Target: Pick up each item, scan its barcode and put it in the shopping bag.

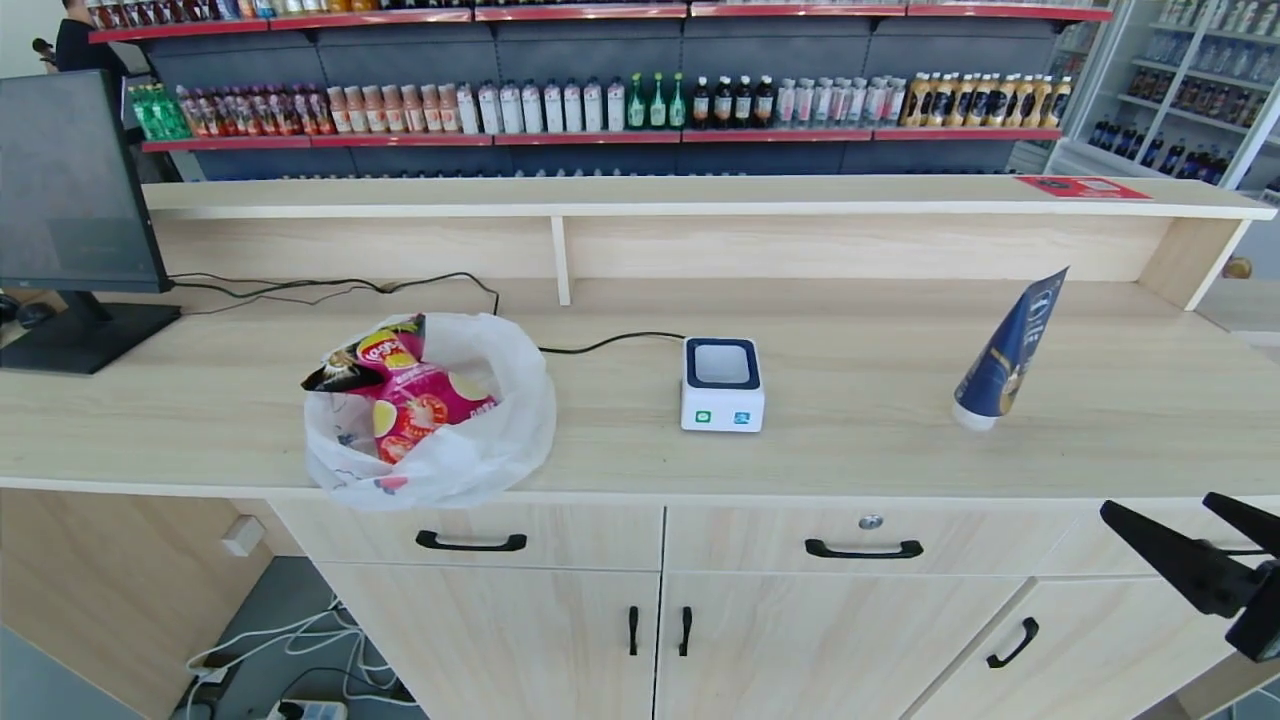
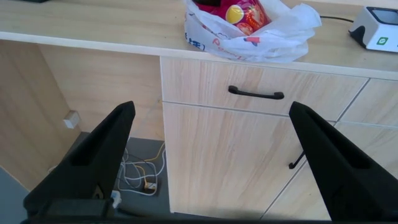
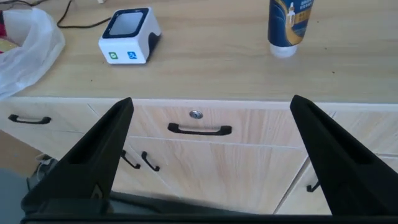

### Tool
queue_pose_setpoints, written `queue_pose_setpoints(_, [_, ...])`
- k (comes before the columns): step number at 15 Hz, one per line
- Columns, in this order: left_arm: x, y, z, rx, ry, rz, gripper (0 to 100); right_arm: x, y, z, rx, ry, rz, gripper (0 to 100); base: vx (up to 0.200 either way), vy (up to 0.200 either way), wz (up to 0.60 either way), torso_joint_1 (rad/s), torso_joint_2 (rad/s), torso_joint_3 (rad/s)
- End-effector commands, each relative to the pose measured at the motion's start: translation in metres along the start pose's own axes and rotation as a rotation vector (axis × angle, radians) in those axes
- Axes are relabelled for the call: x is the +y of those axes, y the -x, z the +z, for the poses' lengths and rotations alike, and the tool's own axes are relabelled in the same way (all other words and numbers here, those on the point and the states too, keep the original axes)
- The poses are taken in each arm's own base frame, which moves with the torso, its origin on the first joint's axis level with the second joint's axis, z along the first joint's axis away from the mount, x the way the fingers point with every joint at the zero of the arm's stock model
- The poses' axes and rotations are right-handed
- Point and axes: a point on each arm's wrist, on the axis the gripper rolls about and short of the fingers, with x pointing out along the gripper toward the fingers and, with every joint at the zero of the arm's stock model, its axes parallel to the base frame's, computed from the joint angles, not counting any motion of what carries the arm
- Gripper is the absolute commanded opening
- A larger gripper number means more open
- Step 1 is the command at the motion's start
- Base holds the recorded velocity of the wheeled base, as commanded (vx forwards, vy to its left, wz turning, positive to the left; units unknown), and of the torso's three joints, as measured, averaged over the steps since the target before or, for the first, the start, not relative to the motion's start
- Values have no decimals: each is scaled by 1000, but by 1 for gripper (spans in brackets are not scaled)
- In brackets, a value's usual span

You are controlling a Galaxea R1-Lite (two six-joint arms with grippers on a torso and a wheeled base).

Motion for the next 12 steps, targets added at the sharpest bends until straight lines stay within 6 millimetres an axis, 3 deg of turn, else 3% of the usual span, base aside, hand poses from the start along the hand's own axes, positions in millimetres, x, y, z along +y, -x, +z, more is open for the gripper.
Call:
queue_pose_setpoints(1, [0, 0, 0, 0, 0, 0, 100, -11, -23, -2, 58, -18, -57, 100, 0, 0, 0, 0, 0, 0])
queue_pose_setpoints(6, [0, 0, 0, 0, 0, 0, 100, -28, -78, 3, -32, -3, -8, 100, 0, 0, 0, 0, 0, 0])
queue_pose_setpoints(8, [0, 0, 0, 0, 0, 0, 100, -50, -95, -4, -47, 22, 59, 100, 0, 0, 0, 0, 0, 0])
queue_pose_setpoints(12, [0, 0, 0, 0, 0, 0, 100, -102, -145, 4, -147, 98, 145, 100, 0, 0, 0, 0, 0, 0])
